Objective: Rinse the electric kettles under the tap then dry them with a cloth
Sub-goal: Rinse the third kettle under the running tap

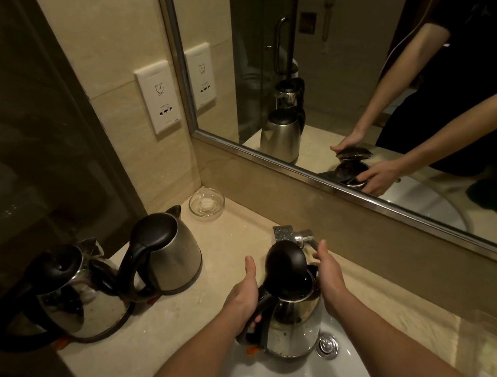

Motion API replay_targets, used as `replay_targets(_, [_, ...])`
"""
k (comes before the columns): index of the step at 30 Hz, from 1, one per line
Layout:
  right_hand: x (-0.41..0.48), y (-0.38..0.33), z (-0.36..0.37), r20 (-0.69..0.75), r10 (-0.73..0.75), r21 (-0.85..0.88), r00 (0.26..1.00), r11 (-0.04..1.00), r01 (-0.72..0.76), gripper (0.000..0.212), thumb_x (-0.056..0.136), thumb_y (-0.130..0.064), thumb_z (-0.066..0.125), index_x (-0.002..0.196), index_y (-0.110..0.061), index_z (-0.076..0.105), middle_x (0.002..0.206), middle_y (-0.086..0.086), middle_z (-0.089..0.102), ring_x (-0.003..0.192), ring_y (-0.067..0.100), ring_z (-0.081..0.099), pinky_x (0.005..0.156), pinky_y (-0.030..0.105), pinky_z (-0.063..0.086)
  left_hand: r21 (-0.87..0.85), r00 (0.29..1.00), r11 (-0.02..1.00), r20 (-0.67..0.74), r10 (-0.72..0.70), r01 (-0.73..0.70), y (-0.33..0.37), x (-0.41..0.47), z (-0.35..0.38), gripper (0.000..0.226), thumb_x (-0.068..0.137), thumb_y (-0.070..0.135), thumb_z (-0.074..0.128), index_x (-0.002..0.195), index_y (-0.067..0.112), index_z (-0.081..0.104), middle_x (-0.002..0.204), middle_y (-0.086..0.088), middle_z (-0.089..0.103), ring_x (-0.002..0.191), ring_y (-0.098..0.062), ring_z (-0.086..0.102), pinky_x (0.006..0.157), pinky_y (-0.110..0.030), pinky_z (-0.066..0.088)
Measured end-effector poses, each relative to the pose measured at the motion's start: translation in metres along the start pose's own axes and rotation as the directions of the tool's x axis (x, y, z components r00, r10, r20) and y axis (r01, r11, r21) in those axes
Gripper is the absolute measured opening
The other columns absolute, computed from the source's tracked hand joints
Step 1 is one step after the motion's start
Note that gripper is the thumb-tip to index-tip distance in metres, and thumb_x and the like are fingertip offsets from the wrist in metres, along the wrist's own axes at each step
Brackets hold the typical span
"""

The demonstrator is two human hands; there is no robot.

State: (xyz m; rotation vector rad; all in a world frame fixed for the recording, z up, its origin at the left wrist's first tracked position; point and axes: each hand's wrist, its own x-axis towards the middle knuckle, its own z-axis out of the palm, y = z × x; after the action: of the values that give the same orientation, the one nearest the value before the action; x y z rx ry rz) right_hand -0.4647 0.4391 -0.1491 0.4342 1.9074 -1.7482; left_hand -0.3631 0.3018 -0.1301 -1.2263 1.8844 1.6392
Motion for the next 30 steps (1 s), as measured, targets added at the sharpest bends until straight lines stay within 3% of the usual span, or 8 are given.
replay_targets(11, [-0.004,-0.004,-0.002,0.014,0.006,-0.005,1.0,1.0,-0.006,0.076,0.094,-0.071,0.028,0.144,-0.016,0.046,0.14,0.013,0.052,0.129,0.035,0.048,0.109,0.059,0.036,-0.002,1.0,1.0,0.016,-0.016,0.016,0.0,0.001,-0.002,0.091,0.072,0.096,0.005,0.062,0.015,0.046,0.055,-0.004,0.047,0.05,-0.017,0.047,0.06,-0.031,0.043])
replay_targets(15, [-0.005,-0.007,-0.003,0.019,0.008,-0.002,1.0,1.0,-0.007,0.074,0.096,-0.068,0.027,0.143,-0.015,0.046,0.116,0.009,0.06,0.115,0.033,0.054,0.105,0.059,0.04,0.018,0.999,1.0,0.029,-0.013,0.013,0.002,0.0,-0.003,0.091,0.067,0.097,0.002,0.059,0.015,0.043,0.052,-0.003,0.047,0.046,-0.017,0.046,0.06,-0.03,0.043])
replay_targets(20, [-0.005,-0.008,-0.003,0.016,0.008,-0.011,1.0,1.0,-0.008,0.072,0.097,-0.068,0.026,0.141,-0.015,0.048,0.109,0.008,0.062,0.111,0.032,0.055,0.106,0.058,0.039,0.027,0.999,1.0,0.045,-0.005,0.004,0.003,-0.001,-0.004,0.094,0.059,0.099,0.001,0.053,0.015,0.043,0.051,-0.004,0.048,0.045,-0.019,0.046,0.061,-0.03,0.044])
replay_targets(25, [-0.005,-0.006,-0.002,0.016,0.021,-0.013,1.0,1.0,-0.021,0.075,0.095,-0.07,0.027,0.143,-0.015,0.046,0.129,0.011,0.056,0.124,0.035,0.051,0.107,0.059,0.037,0.015,0.998,1.0,0.055,-0.008,0.007,0.003,-0.001,-0.005,0.093,0.062,0.099,0.002,0.053,0.015,0.042,0.051,-0.004,0.048,0.044,-0.017,0.046,0.057,-0.028,0.041])
replay_targets(30, [-0.009,-0.011,-0.003,0.034,0.029,0.005,0.999,1.0,-0.029,0.069,0.099,-0.063,0.026,0.144,-0.014,0.044,0.109,0.006,0.057,0.114,0.032,0.052,0.104,0.055,0.039,0.002,0.998,1.0,0.056,-0.005,0.005,0.003,-0.001,-0.006,0.092,0.062,0.098,0.003,0.059,0.015,0.043,0.053,-0.004,0.049,0.049,-0.018,0.049,0.065,-0.03,0.045])
